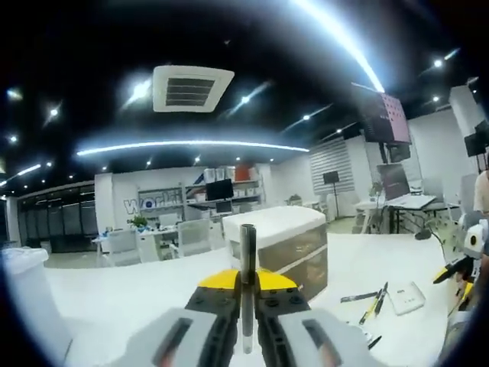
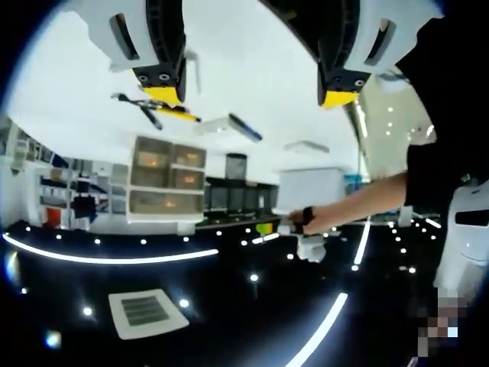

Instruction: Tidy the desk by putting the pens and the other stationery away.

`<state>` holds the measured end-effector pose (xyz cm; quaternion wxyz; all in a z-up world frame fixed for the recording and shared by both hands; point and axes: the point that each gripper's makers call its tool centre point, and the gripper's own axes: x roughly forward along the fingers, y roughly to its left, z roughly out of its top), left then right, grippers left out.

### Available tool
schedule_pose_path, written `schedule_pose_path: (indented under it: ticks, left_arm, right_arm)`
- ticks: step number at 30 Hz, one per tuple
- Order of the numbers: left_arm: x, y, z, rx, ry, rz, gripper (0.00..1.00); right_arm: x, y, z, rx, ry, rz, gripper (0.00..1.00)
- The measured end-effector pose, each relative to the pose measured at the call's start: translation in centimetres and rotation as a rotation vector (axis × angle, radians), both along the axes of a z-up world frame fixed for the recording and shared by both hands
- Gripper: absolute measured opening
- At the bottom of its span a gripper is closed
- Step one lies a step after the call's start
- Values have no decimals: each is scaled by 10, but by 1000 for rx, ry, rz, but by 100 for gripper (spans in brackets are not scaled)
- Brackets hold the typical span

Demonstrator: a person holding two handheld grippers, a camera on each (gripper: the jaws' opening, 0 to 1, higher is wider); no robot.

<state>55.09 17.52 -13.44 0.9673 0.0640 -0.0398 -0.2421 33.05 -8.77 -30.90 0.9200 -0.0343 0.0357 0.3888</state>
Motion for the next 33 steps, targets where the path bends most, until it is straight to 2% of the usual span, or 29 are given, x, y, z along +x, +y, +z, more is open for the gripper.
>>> schedule_pose_path:
  ticks: [5, 9, 12, 17, 24, 27, 33]
  left_arm:
    - [9, -8, 2, -11, 22, 1, 7]
    - [19, -8, 4, 10, 25, 7, 7]
    - [38, -2, 12, -8, 27, 8, 7]
    - [58, 0, 17, -45, 28, 11, 7]
    - [85, 2, 7, -11, 29, 32, 7]
    - [98, 10, 6, -50, 39, 48, 7]
    - [120, 17, -2, -41, 64, 66, 8]
  right_arm:
    - [-1, 2, -1, -3, 3, -2, 66]
    - [-1, 3, -2, -7, 9, -3, 66]
    - [-1, 3, -4, -13, 15, -5, 65]
    - [0, 2, -6, -15, 19, -11, 64]
    - [2, -1, -9, -20, 26, -17, 64]
    - [3, -2, -10, -19, 31, -19, 63]
    - [1, -4, -9, -16, 30, -23, 63]
